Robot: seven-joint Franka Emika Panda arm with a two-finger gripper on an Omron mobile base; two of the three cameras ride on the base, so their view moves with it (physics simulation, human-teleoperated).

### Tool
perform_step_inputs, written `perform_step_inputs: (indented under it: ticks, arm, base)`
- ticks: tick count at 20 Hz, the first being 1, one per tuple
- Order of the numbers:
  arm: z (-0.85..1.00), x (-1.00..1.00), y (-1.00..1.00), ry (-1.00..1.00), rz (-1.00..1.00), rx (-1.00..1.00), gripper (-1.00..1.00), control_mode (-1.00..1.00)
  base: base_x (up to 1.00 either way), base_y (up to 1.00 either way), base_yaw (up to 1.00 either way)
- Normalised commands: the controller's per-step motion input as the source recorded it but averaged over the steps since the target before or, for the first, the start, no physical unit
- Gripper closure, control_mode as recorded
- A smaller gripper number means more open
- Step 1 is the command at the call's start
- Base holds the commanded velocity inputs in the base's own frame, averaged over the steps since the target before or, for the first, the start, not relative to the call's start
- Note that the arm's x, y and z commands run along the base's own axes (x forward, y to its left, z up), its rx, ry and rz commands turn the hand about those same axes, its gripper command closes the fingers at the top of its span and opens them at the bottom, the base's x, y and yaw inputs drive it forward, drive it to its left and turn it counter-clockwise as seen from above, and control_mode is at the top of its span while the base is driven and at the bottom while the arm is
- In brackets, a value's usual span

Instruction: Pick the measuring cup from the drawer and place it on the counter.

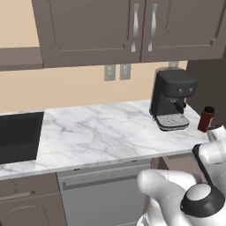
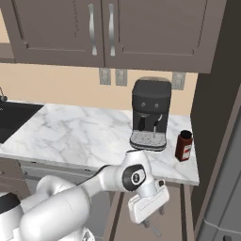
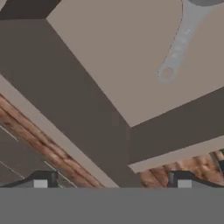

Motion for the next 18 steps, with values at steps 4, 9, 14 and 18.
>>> perform_step_inputs:
  ticks: [4,9,14,18]
  arm:
    - [-0.33,0.47,0.00,-0.25,0.00,0.00,-1.00,-1.00]
    - [-0.44,0.76,0.00,-0.10,0.00,0.03,-1.00,-1.00]
    - [-0.66,0.72,-0.14,-0.02,-0.03,0.09,-1.00,-1.00]
    - [-0.74,0.48,-0.07,-0.03,-0.10,0.14,-1.00,-1.00]
  base:
    - [0.00,0.00,0.00]
    - [0.00,0.00,0.00]
    - [0.00,0.00,0.00]
    - [0.00,0.00,0.00]
